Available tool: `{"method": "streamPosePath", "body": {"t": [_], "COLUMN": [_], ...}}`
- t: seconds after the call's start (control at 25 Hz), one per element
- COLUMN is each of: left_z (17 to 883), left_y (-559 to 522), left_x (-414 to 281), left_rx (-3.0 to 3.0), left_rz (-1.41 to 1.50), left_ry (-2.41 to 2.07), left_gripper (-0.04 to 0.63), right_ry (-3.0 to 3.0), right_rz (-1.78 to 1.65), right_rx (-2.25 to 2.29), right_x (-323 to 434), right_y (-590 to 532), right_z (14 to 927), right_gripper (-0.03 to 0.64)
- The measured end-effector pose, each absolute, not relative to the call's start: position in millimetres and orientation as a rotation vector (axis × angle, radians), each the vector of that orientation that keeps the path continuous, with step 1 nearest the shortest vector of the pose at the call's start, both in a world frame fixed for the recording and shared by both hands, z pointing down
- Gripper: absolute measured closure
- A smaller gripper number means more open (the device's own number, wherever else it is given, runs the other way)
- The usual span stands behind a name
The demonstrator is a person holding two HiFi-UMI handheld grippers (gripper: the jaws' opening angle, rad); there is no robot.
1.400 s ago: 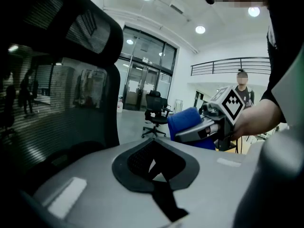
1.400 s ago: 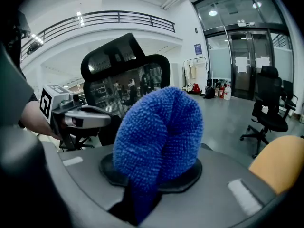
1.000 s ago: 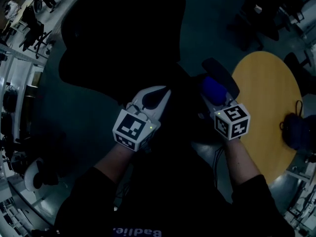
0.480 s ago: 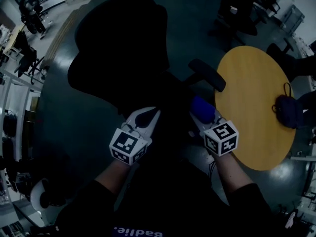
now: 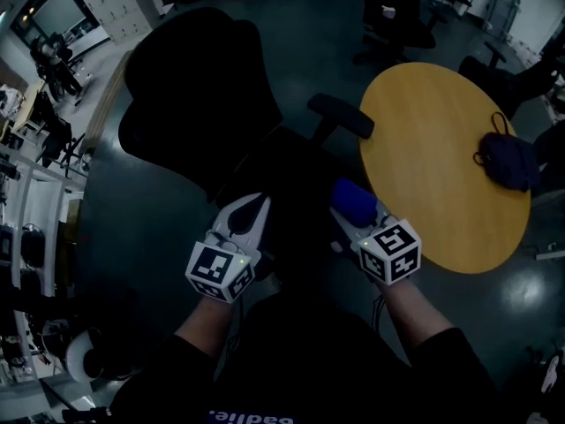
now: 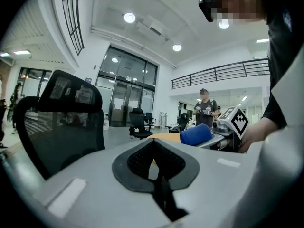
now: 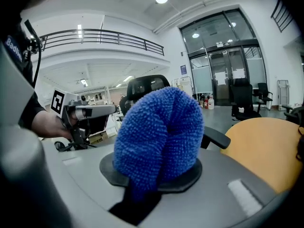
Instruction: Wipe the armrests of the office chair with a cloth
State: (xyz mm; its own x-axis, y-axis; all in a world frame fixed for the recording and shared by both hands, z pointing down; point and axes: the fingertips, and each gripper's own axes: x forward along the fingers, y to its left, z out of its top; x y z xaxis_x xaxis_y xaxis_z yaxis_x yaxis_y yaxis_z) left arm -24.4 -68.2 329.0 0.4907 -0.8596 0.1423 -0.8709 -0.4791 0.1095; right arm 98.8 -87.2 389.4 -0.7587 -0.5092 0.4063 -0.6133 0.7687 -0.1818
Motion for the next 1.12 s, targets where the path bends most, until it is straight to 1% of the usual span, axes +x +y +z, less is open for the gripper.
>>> {"method": "streamPosePath", "body": {"t": [0.32, 0.56, 0.8, 1.12], "left_z": [335.5, 337.9, 329.3, 330.9], "left_y": [7.2, 58.3, 84.0, 126.5], "left_x": [30.7, 52.7, 38.7, -15.3], "left_rx": [2.551, 2.598, 2.65, 2.671], "left_rz": [0.176, 0.226, 0.202, 0.166], "left_ry": [-1.489, -1.409, -1.369, -1.284], "left_gripper": [0.583, 0.583, 0.583, 0.583], "right_ry": [-2.647, -2.624, -2.619, -2.586], "right_rz": [0.513, 0.556, 0.523, 0.518], "right_rx": [0.869, 0.842, 0.867, 0.96], "right_x": [153.6, 161.5, 144.3, 90.8], "right_y": [-9.9, 39.1, 67.1, 110.1], "right_z": [401.4, 416.3, 410.1, 402.3], "right_gripper": [0.506, 0.506, 0.506, 0.506]}}
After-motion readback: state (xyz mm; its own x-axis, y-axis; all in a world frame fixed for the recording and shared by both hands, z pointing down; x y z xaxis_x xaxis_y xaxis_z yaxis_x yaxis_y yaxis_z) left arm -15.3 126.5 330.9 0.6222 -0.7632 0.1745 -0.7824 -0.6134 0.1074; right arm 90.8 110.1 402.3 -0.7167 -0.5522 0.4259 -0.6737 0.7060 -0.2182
